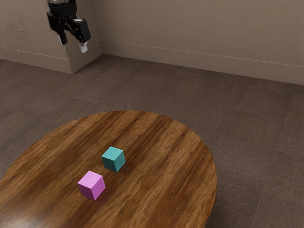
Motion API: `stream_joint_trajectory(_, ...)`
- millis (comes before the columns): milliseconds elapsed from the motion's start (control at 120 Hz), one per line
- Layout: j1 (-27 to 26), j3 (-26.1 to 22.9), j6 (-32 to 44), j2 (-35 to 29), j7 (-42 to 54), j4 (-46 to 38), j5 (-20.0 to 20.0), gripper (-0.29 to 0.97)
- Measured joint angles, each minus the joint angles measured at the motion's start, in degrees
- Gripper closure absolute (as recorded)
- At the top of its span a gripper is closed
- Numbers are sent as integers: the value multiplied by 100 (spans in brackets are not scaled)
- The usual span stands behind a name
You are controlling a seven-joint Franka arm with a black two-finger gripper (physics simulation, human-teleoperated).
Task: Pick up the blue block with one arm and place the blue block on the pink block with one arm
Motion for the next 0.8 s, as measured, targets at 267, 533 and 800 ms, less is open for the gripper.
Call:
stream_joint_trajectory(267, -40, -44, 255, -235, 13, -755, -9, 0)
stream_joint_trajectory(533, 33, 50, 2420, -676, 25, -3946, -101, 0)
stream_joint_trajectory(800, 11, 121, 3528, 311, -45, -3924, -750, 0)
